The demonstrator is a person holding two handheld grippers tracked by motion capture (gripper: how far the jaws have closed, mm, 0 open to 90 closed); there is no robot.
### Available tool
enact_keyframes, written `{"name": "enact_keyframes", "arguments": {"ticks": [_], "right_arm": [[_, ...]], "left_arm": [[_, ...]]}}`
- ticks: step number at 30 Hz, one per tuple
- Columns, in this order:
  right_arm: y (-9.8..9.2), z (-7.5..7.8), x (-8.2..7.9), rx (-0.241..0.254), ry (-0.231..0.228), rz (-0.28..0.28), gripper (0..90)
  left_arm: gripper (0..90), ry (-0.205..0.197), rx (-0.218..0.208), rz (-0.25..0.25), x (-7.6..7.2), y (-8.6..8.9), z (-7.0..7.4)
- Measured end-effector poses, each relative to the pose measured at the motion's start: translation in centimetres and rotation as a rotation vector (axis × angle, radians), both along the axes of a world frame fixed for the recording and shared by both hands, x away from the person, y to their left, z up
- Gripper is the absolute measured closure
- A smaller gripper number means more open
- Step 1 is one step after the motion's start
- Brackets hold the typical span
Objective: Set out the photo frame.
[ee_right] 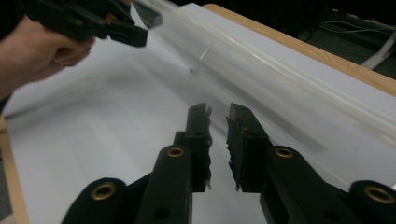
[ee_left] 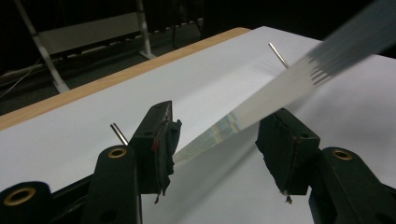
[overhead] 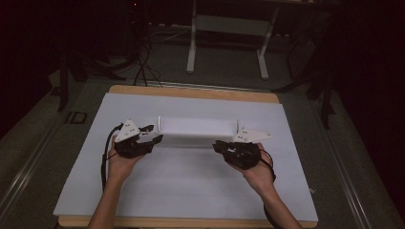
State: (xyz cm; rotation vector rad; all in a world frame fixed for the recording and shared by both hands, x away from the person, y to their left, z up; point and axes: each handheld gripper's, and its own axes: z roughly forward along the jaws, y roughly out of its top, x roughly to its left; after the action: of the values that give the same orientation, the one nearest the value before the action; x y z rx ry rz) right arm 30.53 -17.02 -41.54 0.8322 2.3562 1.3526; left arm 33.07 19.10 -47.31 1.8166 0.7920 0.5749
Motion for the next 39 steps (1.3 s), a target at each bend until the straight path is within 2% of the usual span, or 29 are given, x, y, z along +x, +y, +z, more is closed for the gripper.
{"name": "enact_keyframes", "arguments": {"ticks": [9, 15, 20, 28, 36, 39], "right_arm": [[-1.4, -0.5, 0.2, -0.046, -0.026, -0.054, 65.4], [-2.5, -0.9, 0.5, -0.047, -0.032, -0.094, 61.7], [-3.1, -1.2, 0.8, -0.075, -0.046, -0.123, 59.8], [-4.0, -1.4, 1.3, -0.078, -0.051, -0.122, 57.4], [-5.0, -1.8, 1.7, -0.084, -0.047, -0.139, 57.0], [-5.5, -1.9, 1.9, -0.089, -0.051, -0.153, 54.1]], "left_arm": [[46.3, 0.018, -0.008, 0.004, 0.4, 0.0, 0.3], [46.8, 0.027, -0.015, 0.009, 0.9, 0.1, 0.7], [47.2, 0.033, -0.019, 0.010, 1.2, 0.1, 0.8], [47.7, 0.040, -0.023, 0.012, 1.6, 0.1, 1.1], [47.9, 0.048, -0.028, 0.017, 2.0, 0.1, 1.3], [48.1, 0.052, -0.032, 0.020, 2.3, 0.2, 1.4]]}}
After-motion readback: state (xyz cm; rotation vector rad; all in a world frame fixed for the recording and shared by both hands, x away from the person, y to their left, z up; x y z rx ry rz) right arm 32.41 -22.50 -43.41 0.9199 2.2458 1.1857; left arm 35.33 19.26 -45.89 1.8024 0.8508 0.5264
